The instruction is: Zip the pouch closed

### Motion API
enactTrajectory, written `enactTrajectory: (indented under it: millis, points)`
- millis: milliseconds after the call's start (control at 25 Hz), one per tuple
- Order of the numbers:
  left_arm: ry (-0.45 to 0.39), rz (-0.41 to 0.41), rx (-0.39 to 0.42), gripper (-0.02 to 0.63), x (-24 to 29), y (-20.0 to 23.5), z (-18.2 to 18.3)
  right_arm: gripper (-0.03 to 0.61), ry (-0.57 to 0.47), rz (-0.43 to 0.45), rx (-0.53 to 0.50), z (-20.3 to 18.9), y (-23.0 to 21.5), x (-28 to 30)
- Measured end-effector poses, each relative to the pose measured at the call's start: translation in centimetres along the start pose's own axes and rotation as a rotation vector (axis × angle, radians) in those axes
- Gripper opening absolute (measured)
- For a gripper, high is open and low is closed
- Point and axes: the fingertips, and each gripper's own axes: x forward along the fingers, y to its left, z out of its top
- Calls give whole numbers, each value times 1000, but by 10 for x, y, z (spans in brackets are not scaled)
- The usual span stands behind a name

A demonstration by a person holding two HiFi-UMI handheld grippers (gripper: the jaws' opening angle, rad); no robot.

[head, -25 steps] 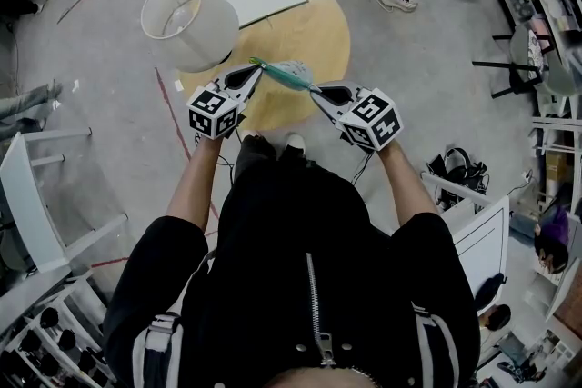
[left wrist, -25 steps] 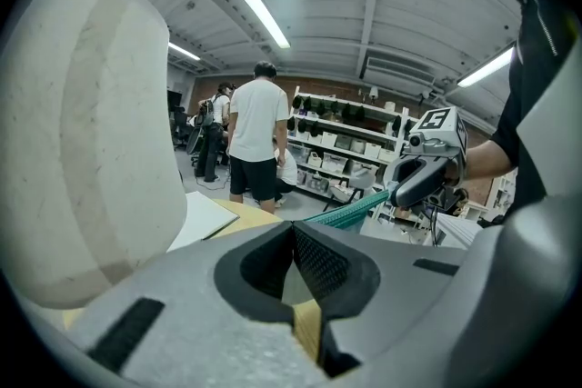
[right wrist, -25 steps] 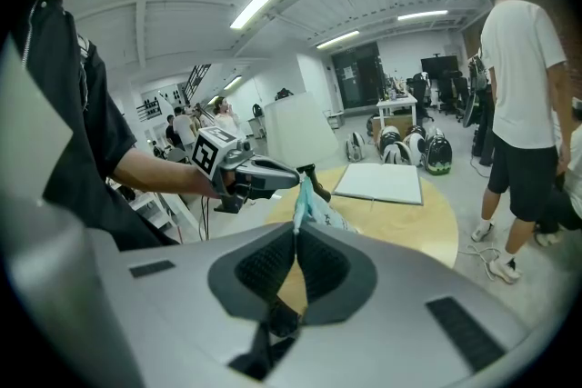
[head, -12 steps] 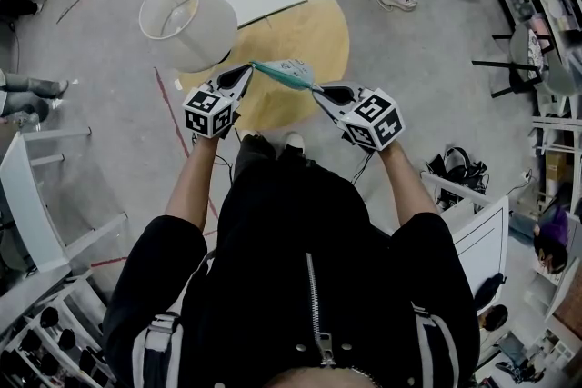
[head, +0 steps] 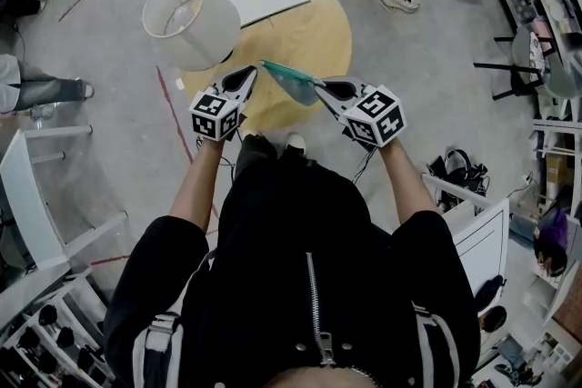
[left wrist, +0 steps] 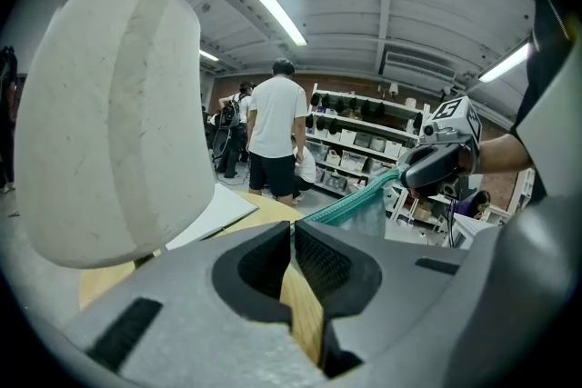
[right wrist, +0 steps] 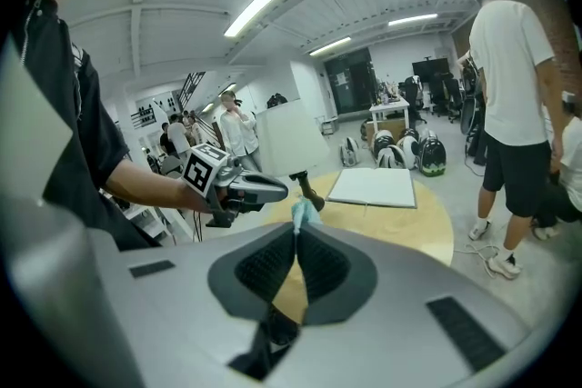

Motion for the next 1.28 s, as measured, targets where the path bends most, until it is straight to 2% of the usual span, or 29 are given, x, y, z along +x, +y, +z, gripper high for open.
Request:
enactTrajectory:
  millis: [200, 440, 880, 1280]
  points:
    - [-15, 24, 4, 17, -7, 0, 5, 15, -1, -27, -16, 4, -3, 3]
    - [-64, 37, 30, 3, -14, -3, 27, 15, -36, -112, -16, 16, -20, 2]
    - [-183, 78, 58, 3, -28, -7, 82, 14, -245, -243, -46, 65, -33, -14]
    - [-193, 83, 67, 3, -29, -10, 85, 14, -269, -261, -45, 67, -35, -17]
